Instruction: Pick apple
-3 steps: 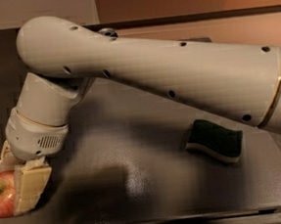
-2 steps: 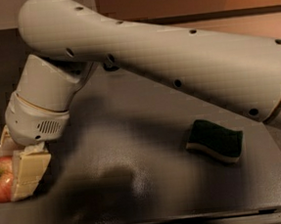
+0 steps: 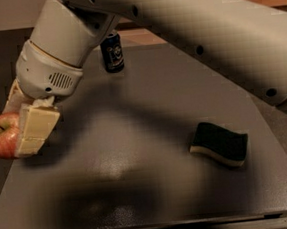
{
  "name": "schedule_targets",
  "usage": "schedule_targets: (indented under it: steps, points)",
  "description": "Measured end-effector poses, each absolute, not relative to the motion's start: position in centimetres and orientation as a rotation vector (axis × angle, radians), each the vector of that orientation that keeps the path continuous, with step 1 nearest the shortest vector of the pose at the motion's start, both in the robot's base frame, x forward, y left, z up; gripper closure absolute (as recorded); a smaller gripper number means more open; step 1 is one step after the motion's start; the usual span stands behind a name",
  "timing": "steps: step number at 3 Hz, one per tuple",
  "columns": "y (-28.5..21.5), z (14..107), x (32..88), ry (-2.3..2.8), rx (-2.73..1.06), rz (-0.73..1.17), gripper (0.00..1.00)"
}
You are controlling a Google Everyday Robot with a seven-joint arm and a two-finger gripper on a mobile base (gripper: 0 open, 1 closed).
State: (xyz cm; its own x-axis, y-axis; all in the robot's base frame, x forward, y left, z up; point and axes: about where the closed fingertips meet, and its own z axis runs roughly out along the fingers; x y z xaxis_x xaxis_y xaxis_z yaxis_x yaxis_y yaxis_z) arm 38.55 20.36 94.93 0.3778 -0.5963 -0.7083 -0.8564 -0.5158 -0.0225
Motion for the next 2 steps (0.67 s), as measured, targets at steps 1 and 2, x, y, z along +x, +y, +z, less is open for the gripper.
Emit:
schedule_targets:
  steps: [1, 2]
  points:
    - [18.15, 100.68, 42.17, 1.246, -2.172, 0.882, 1.00]
    - [18.15, 100.68, 42.16, 1.246, -2.172, 0.881, 1.00]
